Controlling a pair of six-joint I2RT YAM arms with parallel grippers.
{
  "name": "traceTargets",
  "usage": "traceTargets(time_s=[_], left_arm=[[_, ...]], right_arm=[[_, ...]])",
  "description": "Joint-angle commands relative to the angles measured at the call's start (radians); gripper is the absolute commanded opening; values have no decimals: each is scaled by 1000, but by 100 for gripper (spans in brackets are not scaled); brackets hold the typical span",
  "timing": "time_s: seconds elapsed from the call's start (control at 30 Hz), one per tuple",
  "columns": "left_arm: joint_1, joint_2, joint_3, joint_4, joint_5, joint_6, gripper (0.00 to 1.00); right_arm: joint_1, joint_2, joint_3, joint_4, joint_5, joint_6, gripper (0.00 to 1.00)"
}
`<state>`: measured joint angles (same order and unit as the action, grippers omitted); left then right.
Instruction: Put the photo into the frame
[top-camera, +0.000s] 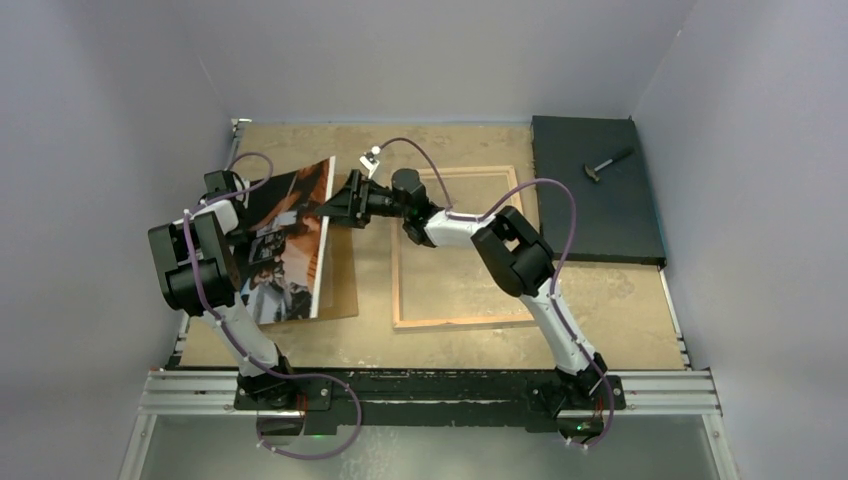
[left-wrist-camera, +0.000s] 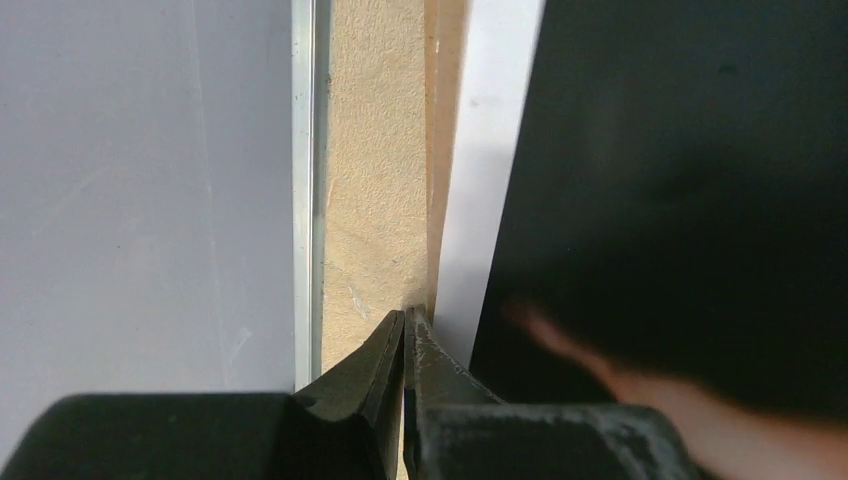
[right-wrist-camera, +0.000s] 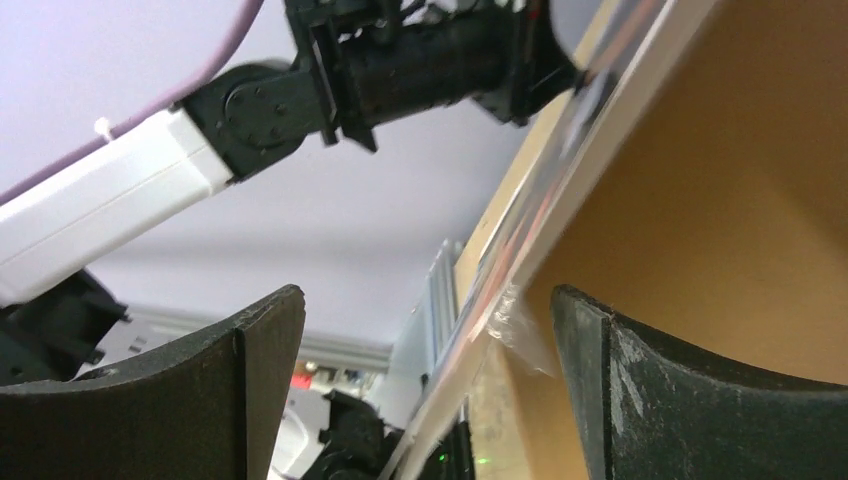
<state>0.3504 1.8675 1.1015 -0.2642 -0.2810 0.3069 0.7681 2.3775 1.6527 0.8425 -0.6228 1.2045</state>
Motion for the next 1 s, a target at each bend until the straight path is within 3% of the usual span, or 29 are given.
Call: traceTargets(time_s=[0.0,0.23,0.53,0.73,0.83,0.97], left_arm=[[-11,55,-42,-115,146,-48,1],[-11,35,-32,-128,148,-49,0],[-10,17,-24,-152,171,-56,0],[-17,-1,-14,-191,221,-74,0],[-21,-17,-25,-199,225,-69,0],[-19,-23,-30,-196,207,-58,0]], right_arm=[[48,31,46,149,-136,86,94],[55,31,38,115,-120,77,94],[49,-46,-86,131,-47,42,85],[86,25,55,8,6,-27,89],[87,5,34,-3,39,-48,88],[77,-56,-40,-9,32,-63,79]])
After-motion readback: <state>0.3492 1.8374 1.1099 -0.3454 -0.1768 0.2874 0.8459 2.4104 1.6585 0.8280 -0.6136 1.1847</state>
